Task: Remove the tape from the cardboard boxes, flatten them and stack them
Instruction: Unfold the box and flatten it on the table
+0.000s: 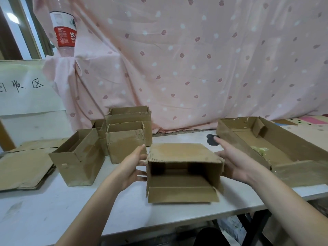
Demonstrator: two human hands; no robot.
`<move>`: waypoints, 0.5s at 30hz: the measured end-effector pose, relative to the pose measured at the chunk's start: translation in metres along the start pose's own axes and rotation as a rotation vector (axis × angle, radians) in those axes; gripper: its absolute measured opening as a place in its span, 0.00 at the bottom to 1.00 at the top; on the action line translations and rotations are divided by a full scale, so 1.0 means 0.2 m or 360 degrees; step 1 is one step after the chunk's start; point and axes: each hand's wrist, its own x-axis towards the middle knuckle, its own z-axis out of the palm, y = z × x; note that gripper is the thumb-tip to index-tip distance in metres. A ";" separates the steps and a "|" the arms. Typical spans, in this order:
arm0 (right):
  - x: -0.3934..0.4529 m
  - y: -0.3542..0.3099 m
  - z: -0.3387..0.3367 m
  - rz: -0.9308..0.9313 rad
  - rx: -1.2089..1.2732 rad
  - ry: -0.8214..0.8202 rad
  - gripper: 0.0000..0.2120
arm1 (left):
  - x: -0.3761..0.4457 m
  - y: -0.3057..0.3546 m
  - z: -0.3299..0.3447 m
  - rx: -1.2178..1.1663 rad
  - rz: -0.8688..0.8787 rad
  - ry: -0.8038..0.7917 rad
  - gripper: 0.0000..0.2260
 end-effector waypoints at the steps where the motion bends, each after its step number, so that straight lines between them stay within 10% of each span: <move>1: 0.00 0.00 0.00 -0.0002 -0.0062 -0.0010 0.25 | 0.00 0.00 0.01 0.0055 0.0054 0.0002 0.20; 4: -0.01 0.01 0.02 -0.0265 -0.0080 0.0020 0.12 | -0.02 0.03 0.02 -0.0030 0.0238 0.0070 0.14; 15: -0.06 -0.06 0.04 -0.0514 0.0136 -0.0047 0.19 | -0.05 0.03 0.05 -0.0176 0.0460 0.0073 0.11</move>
